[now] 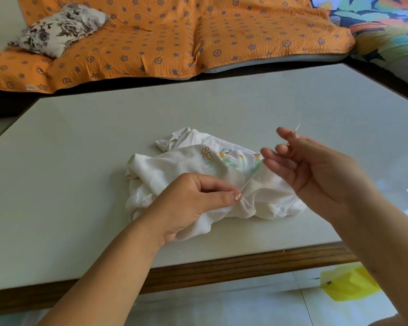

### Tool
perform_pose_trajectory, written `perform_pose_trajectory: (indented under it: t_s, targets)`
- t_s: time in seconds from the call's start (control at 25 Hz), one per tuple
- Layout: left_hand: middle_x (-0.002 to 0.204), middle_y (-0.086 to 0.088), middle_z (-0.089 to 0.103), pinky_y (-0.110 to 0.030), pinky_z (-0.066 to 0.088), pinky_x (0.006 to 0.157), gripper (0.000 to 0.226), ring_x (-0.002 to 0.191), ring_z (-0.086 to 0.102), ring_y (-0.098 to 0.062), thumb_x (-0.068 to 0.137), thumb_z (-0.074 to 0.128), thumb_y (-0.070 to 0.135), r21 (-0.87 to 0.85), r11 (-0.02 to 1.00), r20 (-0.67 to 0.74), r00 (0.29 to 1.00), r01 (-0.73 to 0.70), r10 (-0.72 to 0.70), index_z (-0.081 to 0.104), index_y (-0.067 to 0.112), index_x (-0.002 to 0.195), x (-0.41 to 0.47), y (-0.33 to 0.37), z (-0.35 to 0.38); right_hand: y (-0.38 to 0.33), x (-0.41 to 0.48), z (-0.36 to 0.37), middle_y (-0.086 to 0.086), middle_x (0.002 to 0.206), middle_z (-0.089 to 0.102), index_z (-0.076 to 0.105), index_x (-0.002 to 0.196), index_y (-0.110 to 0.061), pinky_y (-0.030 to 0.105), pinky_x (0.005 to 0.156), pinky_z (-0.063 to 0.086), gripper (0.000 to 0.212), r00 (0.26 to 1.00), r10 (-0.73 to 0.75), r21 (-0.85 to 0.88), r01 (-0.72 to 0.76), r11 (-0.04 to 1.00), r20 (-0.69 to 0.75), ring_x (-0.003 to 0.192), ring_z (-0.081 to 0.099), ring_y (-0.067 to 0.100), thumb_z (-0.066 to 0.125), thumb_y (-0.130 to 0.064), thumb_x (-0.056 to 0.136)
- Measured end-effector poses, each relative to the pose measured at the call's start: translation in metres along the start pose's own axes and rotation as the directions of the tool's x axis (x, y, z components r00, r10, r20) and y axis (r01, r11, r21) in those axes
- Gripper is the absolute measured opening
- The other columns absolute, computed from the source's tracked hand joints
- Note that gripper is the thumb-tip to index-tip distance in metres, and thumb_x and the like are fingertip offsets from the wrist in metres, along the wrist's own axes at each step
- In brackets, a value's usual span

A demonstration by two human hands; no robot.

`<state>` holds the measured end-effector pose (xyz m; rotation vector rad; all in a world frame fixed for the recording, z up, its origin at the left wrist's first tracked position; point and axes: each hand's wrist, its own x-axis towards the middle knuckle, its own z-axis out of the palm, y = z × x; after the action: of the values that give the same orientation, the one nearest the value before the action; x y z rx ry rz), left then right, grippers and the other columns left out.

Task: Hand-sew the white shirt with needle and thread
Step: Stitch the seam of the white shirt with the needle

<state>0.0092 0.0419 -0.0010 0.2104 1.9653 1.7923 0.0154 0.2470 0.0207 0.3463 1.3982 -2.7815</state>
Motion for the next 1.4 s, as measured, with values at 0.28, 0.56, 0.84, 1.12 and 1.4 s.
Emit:
perform_pose_trajectory:
  t_s: [0.28, 0.56, 0.84, 1.12, 1.4]
  targets:
    - [0.084, 0.002, 0.077, -0.010, 0.050, 0.079, 0.009, 0.085, 0.070, -0.002, 0.080, 0.075, 0.006, 0.117, 0.992, 0.076, 0.996, 0.037, -0.046, 0.078, 0.014, 0.084, -0.004, 0.004, -0.006, -0.018, 0.023, -0.021, -0.003, 0.061, 0.068, 0.071, 0.097, -0.024, 0.041, 0.093, 0.055, 0.017, 0.887, -0.458, -0.597, 0.337, 0.728, -0.059, 0.079, 0.071, 0.020, 0.057, -0.015, 0.097]
    - [0.087, 0.003, 0.078, -0.009, 0.049, 0.076, 0.011, 0.088, 0.071, -0.002, 0.079, 0.074, 0.008, 0.127, 0.992, 0.074, 0.997, 0.019, -0.029, 0.078, 0.017, 0.083, -0.004, 0.005, -0.006, 0.006, -0.007, -0.006, -0.020, 0.080, 0.057, 0.069, 0.095, -0.041, 0.013, 0.069, 0.039, 0.031, 0.866, -0.028, -0.864, 0.501, 0.047, 0.500, 0.079, 0.055, 0.000, 0.052, -0.014, 0.093]
    - [0.092, 0.002, 0.078, -0.012, 0.051, 0.081, 0.011, 0.093, 0.071, -0.005, 0.073, 0.076, 0.020, 0.124, 0.992, 0.074, 0.997, 0.012, -0.021, 0.080, 0.021, 0.083, -0.004, 0.004, -0.007, 0.010, -0.013, -0.005, -0.014, 0.076, 0.056, 0.074, 0.082, -0.029, 0.010, 0.065, 0.038, 0.008, 0.813, -0.026, -0.814, 0.581, -0.015, 0.581, 0.073, 0.053, 0.004, 0.068, -0.024, 0.084]
    - [0.087, 0.002, 0.078, -0.011, 0.050, 0.079, 0.009, 0.088, 0.071, -0.003, 0.072, 0.077, 0.017, 0.136, 0.991, 0.064, 0.998, 0.016, -0.025, 0.079, 0.020, 0.080, -0.005, 0.005, -0.008, -0.010, 0.017, -0.021, 0.000, 0.091, 0.064, 0.075, 0.088, -0.018, 0.018, 0.065, 0.037, 0.017, 0.883, -0.457, -0.990, 0.135, 0.028, 0.108, 0.075, 0.055, 0.011, 0.059, -0.015, 0.090]
    - [0.090, 0.001, 0.078, -0.011, 0.051, 0.079, 0.013, 0.089, 0.072, -0.005, 0.070, 0.077, 0.018, 0.114, 0.993, 0.067, 0.997, 0.024, -0.031, 0.079, 0.018, 0.083, -0.005, 0.006, -0.008, -0.003, -0.015, -0.004, -0.017, 0.081, 0.055, 0.073, 0.099, -0.035, 0.006, 0.067, 0.037, 0.021, 0.852, -0.110, -0.857, 0.515, 0.003, 0.511, 0.075, 0.055, -0.002, 0.063, -0.020, 0.089]
